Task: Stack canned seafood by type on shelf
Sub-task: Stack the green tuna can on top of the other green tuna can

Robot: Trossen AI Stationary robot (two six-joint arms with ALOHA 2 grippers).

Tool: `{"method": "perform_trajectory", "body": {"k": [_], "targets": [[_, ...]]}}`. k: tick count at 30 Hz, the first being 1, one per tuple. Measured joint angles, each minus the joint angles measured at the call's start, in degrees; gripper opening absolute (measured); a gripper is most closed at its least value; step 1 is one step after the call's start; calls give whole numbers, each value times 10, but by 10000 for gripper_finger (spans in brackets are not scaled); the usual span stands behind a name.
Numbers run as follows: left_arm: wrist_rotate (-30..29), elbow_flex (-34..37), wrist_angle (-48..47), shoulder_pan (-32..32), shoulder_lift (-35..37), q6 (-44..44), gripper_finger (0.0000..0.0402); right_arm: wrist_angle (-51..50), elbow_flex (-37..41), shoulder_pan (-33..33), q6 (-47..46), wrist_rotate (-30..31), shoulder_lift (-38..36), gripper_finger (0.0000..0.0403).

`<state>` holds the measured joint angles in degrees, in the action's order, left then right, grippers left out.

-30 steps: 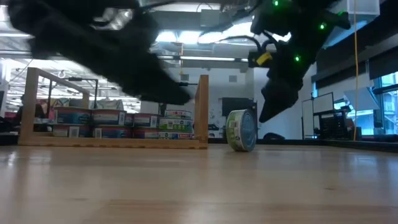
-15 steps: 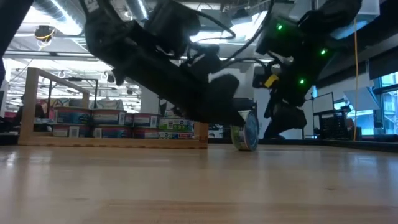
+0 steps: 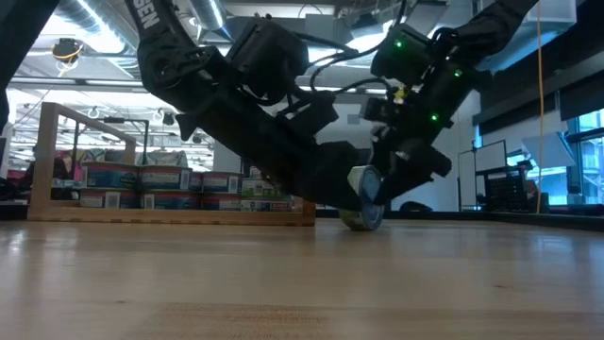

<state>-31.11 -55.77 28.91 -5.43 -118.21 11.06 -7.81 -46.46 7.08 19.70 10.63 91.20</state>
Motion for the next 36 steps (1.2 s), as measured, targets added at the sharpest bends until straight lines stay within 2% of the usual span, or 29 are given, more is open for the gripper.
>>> {"method": "perform_trajectory", "body": {"k": [4,8,12,15,20,23,30,33,36], "targets": [[0,0,3,0,0,-17,267,25,0,1,0,-89,0,386],[9,0,3,-6,0,-29,267,33,0,2,-42,-171,1,386],[25,0,14,-12,0,-24,267,47,0,0,-93,-198,1,386],[25,0,25,-16,0,-15,267,58,0,-14,-125,-181,1,386],[24,0,13,-25,0,37,267,79,0,-75,-192,-87,2,386],[31,0,-12,-32,0,48,267,80,0,-109,-224,-55,2,386],[86,0,-48,-79,0,60,266,113,1,-153,-260,-66,36,386],[88,0,-63,-112,2,78,266,171,1,-162,-259,-70,62,386],[81,-2,-133,-141,18,102,266,204,0,-175,-260,-58,82,386]]}}
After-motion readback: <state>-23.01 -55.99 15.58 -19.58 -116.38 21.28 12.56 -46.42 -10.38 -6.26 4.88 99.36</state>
